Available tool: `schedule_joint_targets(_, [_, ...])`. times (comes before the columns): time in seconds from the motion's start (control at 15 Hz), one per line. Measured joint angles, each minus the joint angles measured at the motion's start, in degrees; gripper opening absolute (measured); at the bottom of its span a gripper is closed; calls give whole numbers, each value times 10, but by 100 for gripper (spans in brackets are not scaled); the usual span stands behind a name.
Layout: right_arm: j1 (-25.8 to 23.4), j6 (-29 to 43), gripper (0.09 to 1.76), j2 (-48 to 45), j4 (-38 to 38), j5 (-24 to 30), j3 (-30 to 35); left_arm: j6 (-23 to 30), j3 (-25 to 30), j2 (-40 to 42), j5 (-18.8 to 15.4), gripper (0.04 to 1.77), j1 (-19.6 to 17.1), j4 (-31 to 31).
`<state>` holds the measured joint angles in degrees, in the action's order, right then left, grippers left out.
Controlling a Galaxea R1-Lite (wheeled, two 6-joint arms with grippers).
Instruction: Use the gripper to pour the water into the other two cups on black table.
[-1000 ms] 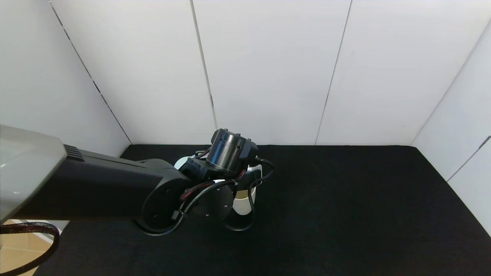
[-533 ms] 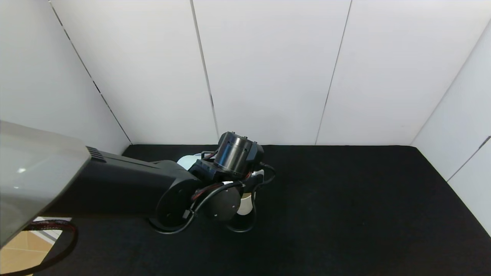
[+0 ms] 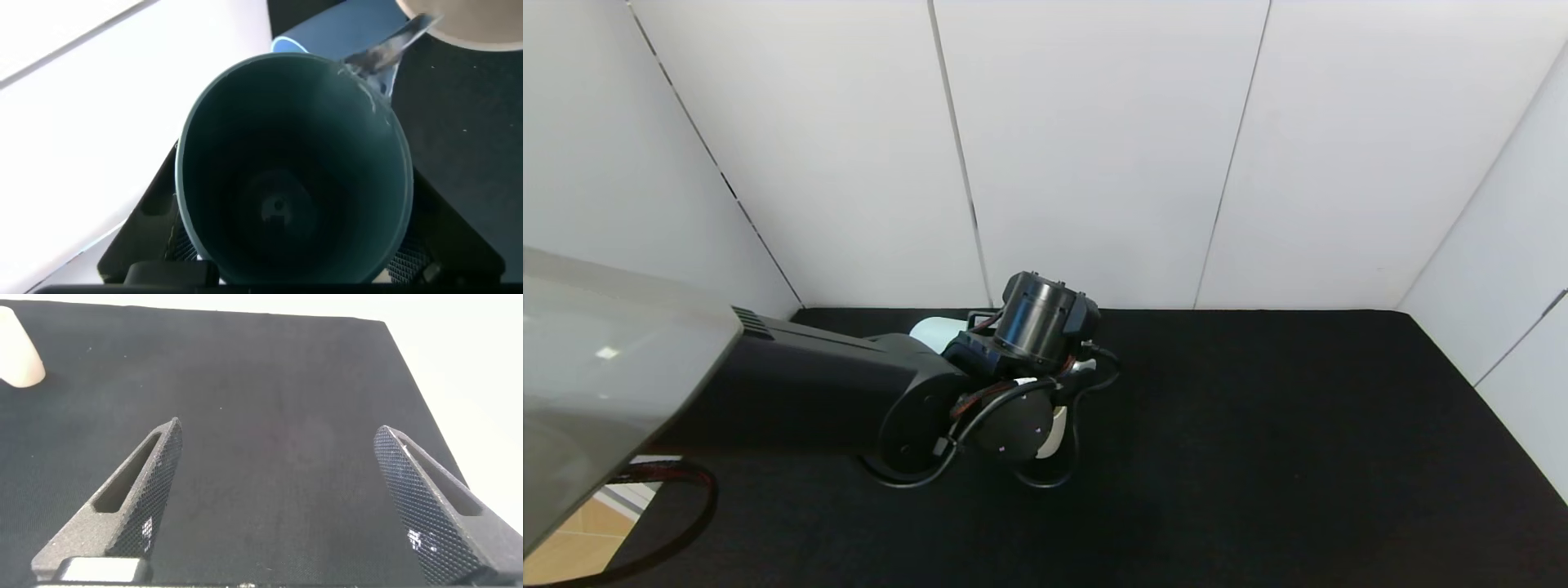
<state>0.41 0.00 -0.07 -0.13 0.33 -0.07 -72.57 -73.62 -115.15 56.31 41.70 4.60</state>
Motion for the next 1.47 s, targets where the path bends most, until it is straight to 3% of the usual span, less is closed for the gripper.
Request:
schedule_joint_targets(0.53, [0,0,171,0,0,0,0,3,-4,1,-1,119,4,12])
schedule_joint_targets(1.13, [-3,0,171,0,0,0,0,199,71,21,-42,119,-15,5])
schedule_joint_targets(1.47, [-3,0,171,0,0,0,0,253,105,84,-109,119,-59,8])
